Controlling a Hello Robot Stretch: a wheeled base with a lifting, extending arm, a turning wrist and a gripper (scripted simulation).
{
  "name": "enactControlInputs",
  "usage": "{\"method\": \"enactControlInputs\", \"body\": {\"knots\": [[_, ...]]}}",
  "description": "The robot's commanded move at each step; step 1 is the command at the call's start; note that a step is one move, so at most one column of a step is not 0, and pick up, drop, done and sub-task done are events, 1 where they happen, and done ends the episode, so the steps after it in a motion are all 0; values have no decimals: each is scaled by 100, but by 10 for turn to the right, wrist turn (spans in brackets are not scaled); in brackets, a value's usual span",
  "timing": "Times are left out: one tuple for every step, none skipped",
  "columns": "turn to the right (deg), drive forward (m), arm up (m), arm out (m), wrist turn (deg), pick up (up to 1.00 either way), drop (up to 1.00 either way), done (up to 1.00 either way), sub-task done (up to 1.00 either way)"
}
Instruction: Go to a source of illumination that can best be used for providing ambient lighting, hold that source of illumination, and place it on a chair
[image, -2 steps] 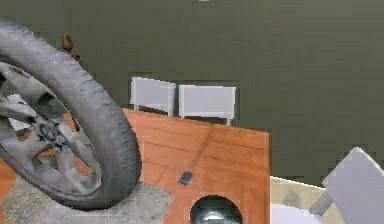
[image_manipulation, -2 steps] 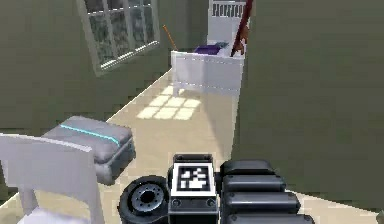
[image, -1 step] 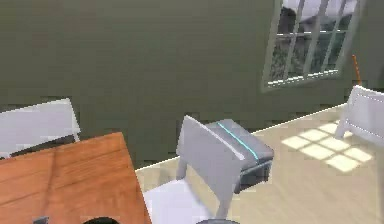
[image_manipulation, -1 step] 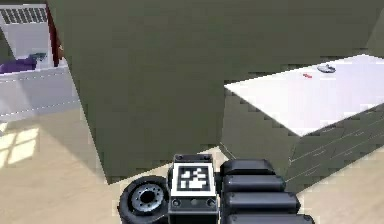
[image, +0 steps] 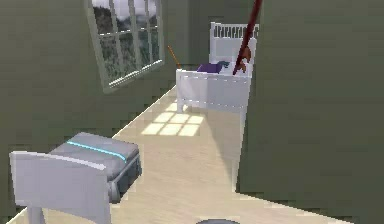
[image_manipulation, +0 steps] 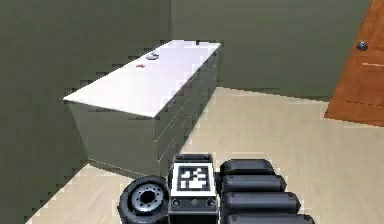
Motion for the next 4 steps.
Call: {"method": "enactControlInputs", "body": {"knots": [[60,0,0,0,0,0,0,0,0],[-450,0,0,0,0,0,0,0,0],[-450,0,0,0,0,0,0,0,0],[-390,0,0,0,0,0,0,0,0]]}}
